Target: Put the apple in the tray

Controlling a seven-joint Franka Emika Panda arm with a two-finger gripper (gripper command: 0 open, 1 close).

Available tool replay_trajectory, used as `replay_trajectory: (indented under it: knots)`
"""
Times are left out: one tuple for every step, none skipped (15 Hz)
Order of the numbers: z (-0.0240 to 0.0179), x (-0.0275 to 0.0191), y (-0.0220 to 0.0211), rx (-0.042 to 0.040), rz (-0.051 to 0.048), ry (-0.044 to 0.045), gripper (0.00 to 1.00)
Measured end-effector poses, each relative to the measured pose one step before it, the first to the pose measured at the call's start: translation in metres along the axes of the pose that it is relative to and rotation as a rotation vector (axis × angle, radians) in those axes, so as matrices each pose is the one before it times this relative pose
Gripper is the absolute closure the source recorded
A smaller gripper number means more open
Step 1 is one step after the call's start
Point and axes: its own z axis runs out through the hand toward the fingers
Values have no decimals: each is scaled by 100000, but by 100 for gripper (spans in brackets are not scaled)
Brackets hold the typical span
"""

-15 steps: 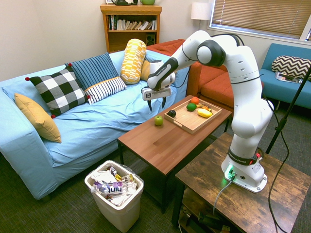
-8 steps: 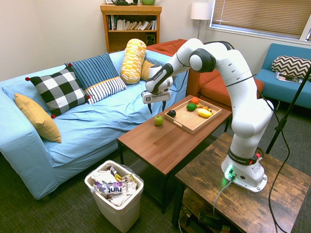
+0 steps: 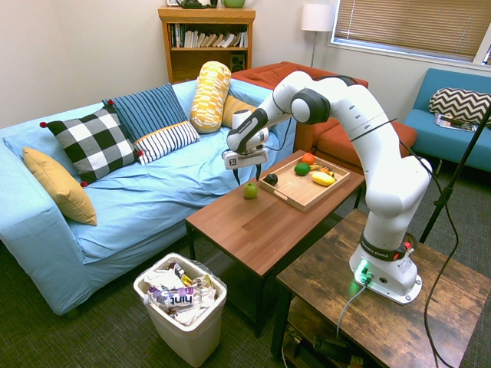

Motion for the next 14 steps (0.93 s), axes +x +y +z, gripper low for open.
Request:
replay_trajectory:
  knots:
    - [424, -142, -49, -504, -9, -55, 0]
    - [374, -8, -28, -435, 174, 61, 0]
    - [348, 157, -57, -482, 216, 129, 0]
    - [389, 256, -55, -838, 256, 103, 0]
    - [438, 249, -78, -1069, 214, 74, 0]
    - [481, 112, -133, -968, 34, -72, 0]
    - [318, 61, -202, -505, -32, -14, 0]
    - [291, 48, -142, -604, -15, -111, 0]
    - [205, 120, -117, -579, 121, -180, 0]
    - [225, 125, -56, -741, 171, -306, 0]
    - [208, 111, 31, -765, 88, -422, 0]
    - [83, 85, 14, -469, -13, -443, 0]
    - [41, 45, -3, -192, -265, -238, 0]
    - [42, -9, -22, -135, -236, -166, 0]
